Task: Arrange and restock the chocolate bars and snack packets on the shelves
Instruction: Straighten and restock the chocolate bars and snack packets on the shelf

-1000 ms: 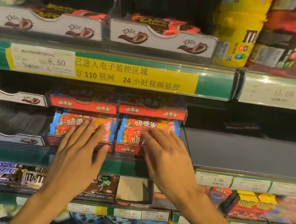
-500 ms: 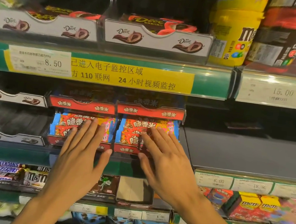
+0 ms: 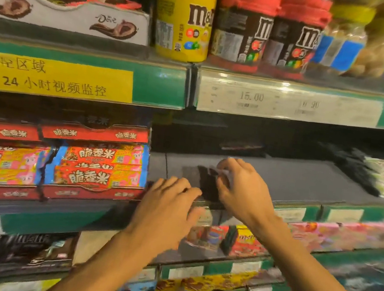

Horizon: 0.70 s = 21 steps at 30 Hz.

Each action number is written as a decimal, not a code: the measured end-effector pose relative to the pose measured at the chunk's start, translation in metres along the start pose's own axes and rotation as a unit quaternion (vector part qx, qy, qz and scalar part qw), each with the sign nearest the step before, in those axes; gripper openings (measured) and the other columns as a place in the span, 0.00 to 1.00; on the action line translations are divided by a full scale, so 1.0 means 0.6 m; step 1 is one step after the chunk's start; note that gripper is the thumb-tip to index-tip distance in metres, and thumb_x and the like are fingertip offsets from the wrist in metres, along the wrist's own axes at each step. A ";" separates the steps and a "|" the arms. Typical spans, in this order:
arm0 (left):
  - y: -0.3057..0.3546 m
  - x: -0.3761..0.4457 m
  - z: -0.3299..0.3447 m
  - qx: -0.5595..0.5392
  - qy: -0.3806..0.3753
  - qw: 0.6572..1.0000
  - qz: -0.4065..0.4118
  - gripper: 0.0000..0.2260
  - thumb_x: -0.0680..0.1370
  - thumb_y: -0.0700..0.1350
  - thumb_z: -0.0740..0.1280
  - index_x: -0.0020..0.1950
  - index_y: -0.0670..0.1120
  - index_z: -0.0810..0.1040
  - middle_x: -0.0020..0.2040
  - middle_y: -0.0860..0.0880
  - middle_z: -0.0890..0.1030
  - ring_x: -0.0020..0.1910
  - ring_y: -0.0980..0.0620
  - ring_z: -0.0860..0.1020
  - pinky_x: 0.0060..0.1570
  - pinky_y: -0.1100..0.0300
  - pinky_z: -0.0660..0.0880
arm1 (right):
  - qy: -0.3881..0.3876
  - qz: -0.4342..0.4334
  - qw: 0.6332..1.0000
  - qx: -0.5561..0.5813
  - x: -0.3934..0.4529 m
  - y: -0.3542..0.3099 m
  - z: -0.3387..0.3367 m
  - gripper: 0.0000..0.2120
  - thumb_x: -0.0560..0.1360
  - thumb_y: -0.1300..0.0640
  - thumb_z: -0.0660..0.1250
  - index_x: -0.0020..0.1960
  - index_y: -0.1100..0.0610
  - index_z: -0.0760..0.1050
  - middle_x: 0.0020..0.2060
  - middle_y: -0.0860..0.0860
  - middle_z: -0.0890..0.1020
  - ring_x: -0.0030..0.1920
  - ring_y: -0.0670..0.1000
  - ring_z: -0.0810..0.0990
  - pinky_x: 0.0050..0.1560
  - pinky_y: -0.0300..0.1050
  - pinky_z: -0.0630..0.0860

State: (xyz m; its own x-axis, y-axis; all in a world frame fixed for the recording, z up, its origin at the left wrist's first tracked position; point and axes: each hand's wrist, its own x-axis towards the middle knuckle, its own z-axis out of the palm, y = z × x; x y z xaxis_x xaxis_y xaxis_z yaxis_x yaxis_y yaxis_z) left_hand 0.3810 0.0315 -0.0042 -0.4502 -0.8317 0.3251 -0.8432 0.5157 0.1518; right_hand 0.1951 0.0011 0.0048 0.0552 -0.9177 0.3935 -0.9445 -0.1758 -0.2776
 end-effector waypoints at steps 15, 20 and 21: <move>-0.022 0.026 0.048 -0.083 0.068 0.994 0.038 0.03 0.74 0.55 0.70 0.43 0.57 0.81 0.39 0.62 0.73 0.37 0.64 0.69 0.35 0.76 0.60 | -0.182 0.060 0.981 -0.040 0.215 0.203 0.040 0.21 0.83 0.50 0.55 0.76 0.49 0.64 0.76 0.56 0.65 0.74 0.61 0.64 0.73 0.60 0.63; -0.022 0.025 0.053 -0.076 0.088 0.992 0.050 0.04 0.75 0.54 0.70 0.42 0.56 0.79 0.39 0.61 0.74 0.38 0.64 0.70 0.37 0.76 0.63 | -0.154 0.037 0.985 -0.069 0.191 0.197 0.025 0.14 0.81 0.50 0.58 0.63 0.52 0.75 0.63 0.58 0.77 0.63 0.62 0.74 0.63 0.62 0.71; -0.021 0.025 0.054 -0.071 0.097 0.991 0.056 0.04 0.75 0.54 0.68 0.42 0.56 0.79 0.39 0.61 0.74 0.38 0.63 0.71 0.37 0.73 0.66 | -0.151 0.026 0.985 -0.078 0.184 0.197 0.025 0.14 0.81 0.51 0.59 0.63 0.53 0.76 0.62 0.58 0.77 0.62 0.63 0.75 0.61 0.60 0.73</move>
State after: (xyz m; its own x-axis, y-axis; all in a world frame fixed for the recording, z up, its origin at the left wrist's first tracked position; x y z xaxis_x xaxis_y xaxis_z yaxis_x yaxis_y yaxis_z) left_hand 0.3754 0.0059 -0.0317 -0.4620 -0.7193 0.5188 -0.7347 0.6380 0.2305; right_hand 0.0944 -0.1261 0.0023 0.0778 -0.9923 0.0967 -0.9856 -0.0912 -0.1424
